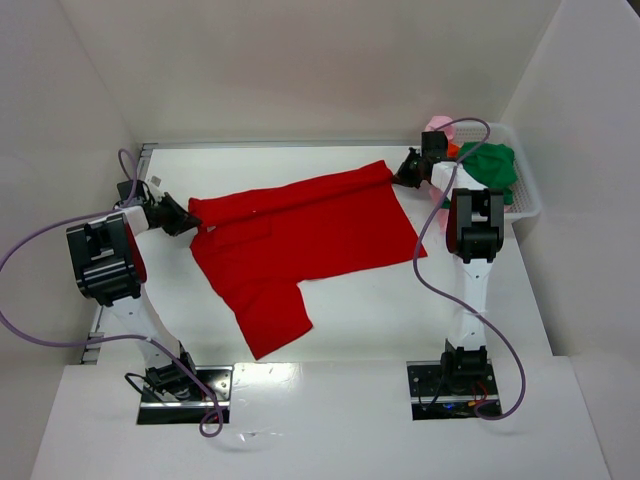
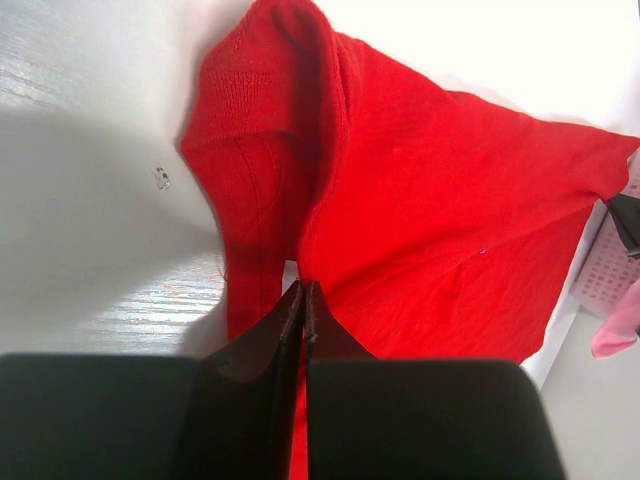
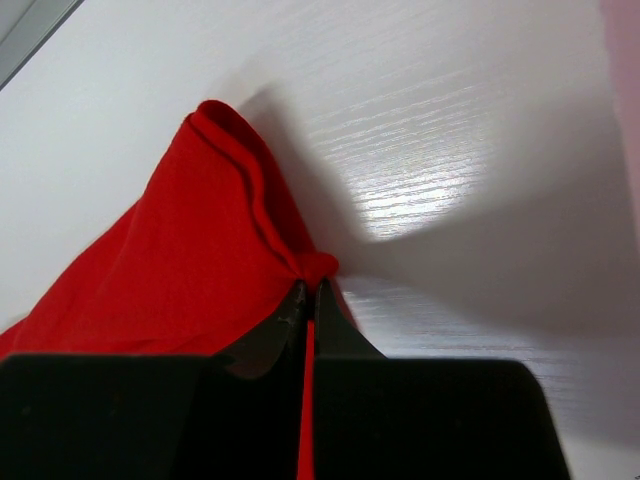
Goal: Fold and stack the t-shirts
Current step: Fold the flattened tshirt in 1/3 of the way
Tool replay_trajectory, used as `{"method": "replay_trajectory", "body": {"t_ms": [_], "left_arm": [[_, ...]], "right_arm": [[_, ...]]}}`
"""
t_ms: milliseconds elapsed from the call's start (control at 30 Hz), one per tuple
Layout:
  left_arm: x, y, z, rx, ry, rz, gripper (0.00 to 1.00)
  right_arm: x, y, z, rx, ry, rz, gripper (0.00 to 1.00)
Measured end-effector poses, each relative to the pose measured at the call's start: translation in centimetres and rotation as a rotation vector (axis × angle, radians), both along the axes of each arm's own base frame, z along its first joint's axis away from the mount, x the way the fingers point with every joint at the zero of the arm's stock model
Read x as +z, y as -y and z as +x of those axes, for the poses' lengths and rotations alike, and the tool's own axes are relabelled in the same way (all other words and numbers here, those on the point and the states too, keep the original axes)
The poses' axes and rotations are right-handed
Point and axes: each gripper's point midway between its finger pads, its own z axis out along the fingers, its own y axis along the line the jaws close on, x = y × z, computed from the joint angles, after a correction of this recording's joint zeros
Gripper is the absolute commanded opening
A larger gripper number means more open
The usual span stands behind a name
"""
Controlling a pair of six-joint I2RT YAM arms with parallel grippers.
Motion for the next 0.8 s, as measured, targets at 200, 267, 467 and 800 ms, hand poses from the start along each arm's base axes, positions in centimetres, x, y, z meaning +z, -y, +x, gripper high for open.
{"method": "replay_trajectory", "body": {"t_ms": [200,267,467,800], "left_arm": [[0.0,0.0,0.0,0.001,-0.001,0.001,0.04],[0.0,0.0,0.0,0.002,-0.001,0.001,0.04],[0.0,-0.1,0.0,0.004,-0.002,0.003,0.03],[0.7,-0.7,0.3,0.013,0.013,0.009,0.03]], "right_arm": [[-0.2,0.1,-0.1,-0.002,-0.003,-0.004,0.0],[-0.1,0.0,-0.2,-0.002,-0.003,-0.005,0.0],[0.0,0.0,-1.1,-0.001,-0.016,-0.006,0.0],[2.2,0.5,-2.3,-0.022,-0.016,0.004,0.0]]}}
